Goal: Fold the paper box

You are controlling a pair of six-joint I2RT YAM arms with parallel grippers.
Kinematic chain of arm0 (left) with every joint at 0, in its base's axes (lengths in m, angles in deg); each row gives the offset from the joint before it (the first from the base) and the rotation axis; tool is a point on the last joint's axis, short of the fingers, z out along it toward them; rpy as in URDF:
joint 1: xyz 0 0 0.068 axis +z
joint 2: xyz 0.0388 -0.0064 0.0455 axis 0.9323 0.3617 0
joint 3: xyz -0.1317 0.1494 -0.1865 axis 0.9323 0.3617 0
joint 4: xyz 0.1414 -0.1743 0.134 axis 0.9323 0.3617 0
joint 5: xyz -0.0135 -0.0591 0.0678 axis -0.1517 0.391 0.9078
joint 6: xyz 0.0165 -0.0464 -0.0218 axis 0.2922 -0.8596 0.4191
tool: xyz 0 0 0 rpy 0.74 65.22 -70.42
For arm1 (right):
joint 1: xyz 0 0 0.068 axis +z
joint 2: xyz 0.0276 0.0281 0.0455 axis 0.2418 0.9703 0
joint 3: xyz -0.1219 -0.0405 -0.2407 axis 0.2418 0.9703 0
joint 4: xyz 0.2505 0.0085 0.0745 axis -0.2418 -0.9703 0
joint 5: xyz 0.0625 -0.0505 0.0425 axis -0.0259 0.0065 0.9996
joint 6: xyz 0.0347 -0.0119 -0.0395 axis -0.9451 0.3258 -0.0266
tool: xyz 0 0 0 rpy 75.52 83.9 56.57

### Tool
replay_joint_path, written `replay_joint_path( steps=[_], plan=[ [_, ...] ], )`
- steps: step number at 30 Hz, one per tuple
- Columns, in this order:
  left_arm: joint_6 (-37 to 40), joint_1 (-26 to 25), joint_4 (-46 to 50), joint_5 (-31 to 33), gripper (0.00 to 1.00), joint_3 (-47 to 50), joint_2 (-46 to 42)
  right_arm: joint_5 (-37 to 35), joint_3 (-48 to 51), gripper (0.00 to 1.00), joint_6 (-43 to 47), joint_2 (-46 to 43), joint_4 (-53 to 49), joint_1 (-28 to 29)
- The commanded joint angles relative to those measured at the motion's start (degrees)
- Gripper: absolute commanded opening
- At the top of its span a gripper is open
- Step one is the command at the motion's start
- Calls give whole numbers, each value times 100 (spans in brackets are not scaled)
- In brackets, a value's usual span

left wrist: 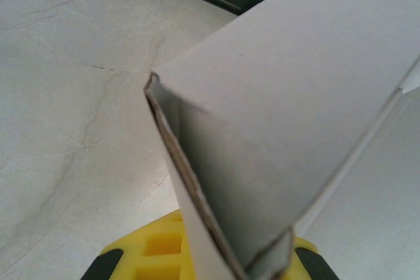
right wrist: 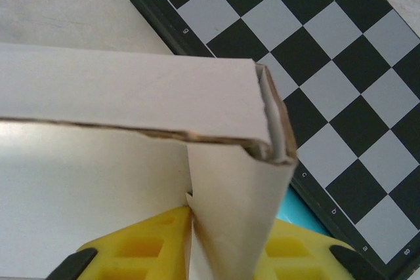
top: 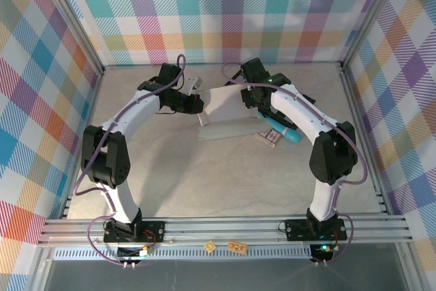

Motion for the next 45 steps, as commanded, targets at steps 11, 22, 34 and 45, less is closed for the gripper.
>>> replay_joint_path(
  steps=[11,22,34,45],
  plan=[
    [69,-138,-126,-332,0,-86,-273,-752,-364,4,-230,267,-456,86],
    [-29,-182,-134,-138,0,-128,-233,-2032,-648,0,-635,557,-1047,358],
    [-75,-191,-160,-151,0,-198,-185,-1706,-999,17,-756,763,-1189,344],
    [-94,-191,-115,-122,0,-297,-118,-2356,-1299,4,-1017,1040,-1624,349]
  ],
)
